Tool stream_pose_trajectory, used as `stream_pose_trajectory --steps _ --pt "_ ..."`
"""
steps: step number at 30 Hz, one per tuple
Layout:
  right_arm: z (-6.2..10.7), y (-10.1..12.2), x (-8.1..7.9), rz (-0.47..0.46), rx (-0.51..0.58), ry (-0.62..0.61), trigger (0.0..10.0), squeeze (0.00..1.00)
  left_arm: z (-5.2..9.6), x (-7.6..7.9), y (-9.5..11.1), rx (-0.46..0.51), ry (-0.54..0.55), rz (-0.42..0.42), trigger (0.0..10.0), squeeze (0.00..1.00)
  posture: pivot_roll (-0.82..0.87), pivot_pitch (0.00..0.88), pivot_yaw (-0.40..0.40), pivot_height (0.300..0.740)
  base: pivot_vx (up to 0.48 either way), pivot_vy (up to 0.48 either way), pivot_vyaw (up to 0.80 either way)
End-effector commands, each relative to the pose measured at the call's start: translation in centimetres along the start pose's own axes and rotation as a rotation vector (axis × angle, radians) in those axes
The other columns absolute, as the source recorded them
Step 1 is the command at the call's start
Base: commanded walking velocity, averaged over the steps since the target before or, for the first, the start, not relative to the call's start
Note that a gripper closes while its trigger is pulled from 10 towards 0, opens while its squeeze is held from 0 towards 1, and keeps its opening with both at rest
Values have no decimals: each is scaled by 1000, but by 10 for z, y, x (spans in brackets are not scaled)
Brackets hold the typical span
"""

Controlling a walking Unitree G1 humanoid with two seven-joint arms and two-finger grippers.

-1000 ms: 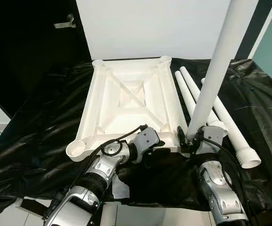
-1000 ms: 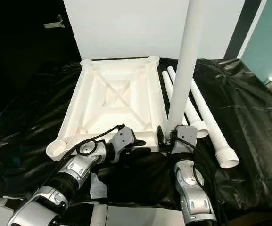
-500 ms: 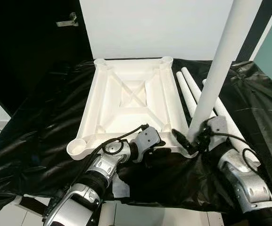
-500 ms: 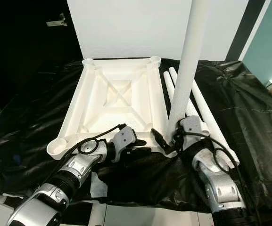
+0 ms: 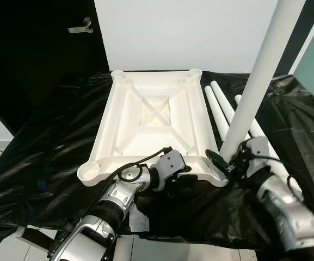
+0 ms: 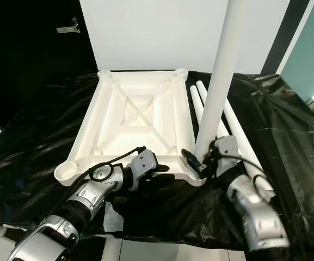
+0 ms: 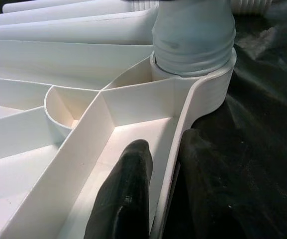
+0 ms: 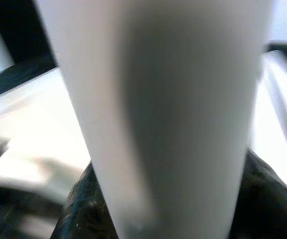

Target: Building children table

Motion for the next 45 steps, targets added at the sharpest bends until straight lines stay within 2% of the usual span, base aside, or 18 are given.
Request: stream_pose_trajectory --steps 1,3,4,5,8,13,14,18,19,24,25,29,30,31,35,37,38,45 --pt "9 -28 -12 14 -112 -24 0 0 0 25 -49 -162 -105 106 10000 0 -44 0 -11 740 0 0 0" --pt "5 -22 -5 -2 -90 -137 0 0 2 24 -49 -164 -105 105 10000 0 -37 0 -2 740 0 0 0" --pt "5 -22 -5 -2 -90 -137 0 0 2 24 -49 -164 -105 105 10000 0 -37 0 -2 740 0 0 0" --pt "2 -17 0 -6 -76 -217 0 0 4 24 -49 -166 -103 104 10000 0 -33 0 4 740 0 0 0" --pt "3 -16 11 20 -88 -335 0 0 7 23 -51 -171 -101 104 10000 0 -28 0 8 740 0 0 0" --pt "3 -17 12 49 -88 -351 0 0 8 24 -52 -174 -103 105 10000 0 -28 0 10 740 0 0 0" --pt "2 -16 11 66 -81 -342 10000 0 8 24 -52 -175 -101 104 10000 0 -28 0 7 740 0 0 0" --pt "-2 -10 10 102 -50 -302 10000 0 8 22 -51 -176 -94 102 10000 0 -29 0 5 740 0 0 0" --pt "-7 -3 15 92 -19 -280 10000 1000 7 22 -50 -173 -94 101 10000 0 -33 0 2 740 0 0 0" --pt "-12 3 13 89 3 -199 10000 1000 5 23 -49 -171 -94 102 10000 0 -41 0 0 740 0 0 0" --pt "-14 3 10 91 5 -142 10000 0 5 23 -49 -170 -94 102 10000 0 -45 0 -1 740 0 0 0" --pt "-12 -2 -10 148 8 101 10000 0 3 23 -48 -169 -93 103 10000 0 -56 0 0 740 0 0 0" --pt "-12 -2 -10 148 8 101 10000 0 3 23 -48 -169 -93 103 10000 0 -56 0 0 740 0 0 0" --pt "-8 0 -11 171 23 194 10000 0 3 23 -48 -168 -94 101 10000 0 -60 0 -1 740 0 0 0" --pt "-7 4 -6 178 32 239 10000 0 2 23 -47 -167 -96 100 10000 0 -65 0 -4 740 0 0 0" --pt "-8 7 4 190 24 272 10000 0 1 23 -46 -165 -96 100 10000 0 -71 0 -7 740 0 0 0" --pt "-7 8 5 195 24 293 0 0 0 23 -46 -164 -97 100 10000 0 -71 0 -7 740 0 0 0" --pt "-1 4 -2 180 4 400 0 0 -1 24 -45 -160 -99 101 10000 0 -73 0 -9 740 0 0 0"
Point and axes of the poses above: a point about 5 cm out from each wrist's last joint towards the gripper, its own z axis pointing back from the gripper into the wrist, its own y axis along the axis of the wrist's last joint, x = y × z, the point moved 6 cm from there along -z, pointing out of the wrist towards the gripper, and after that the axes turned 11 degrees about z, right-handed, at the moved point
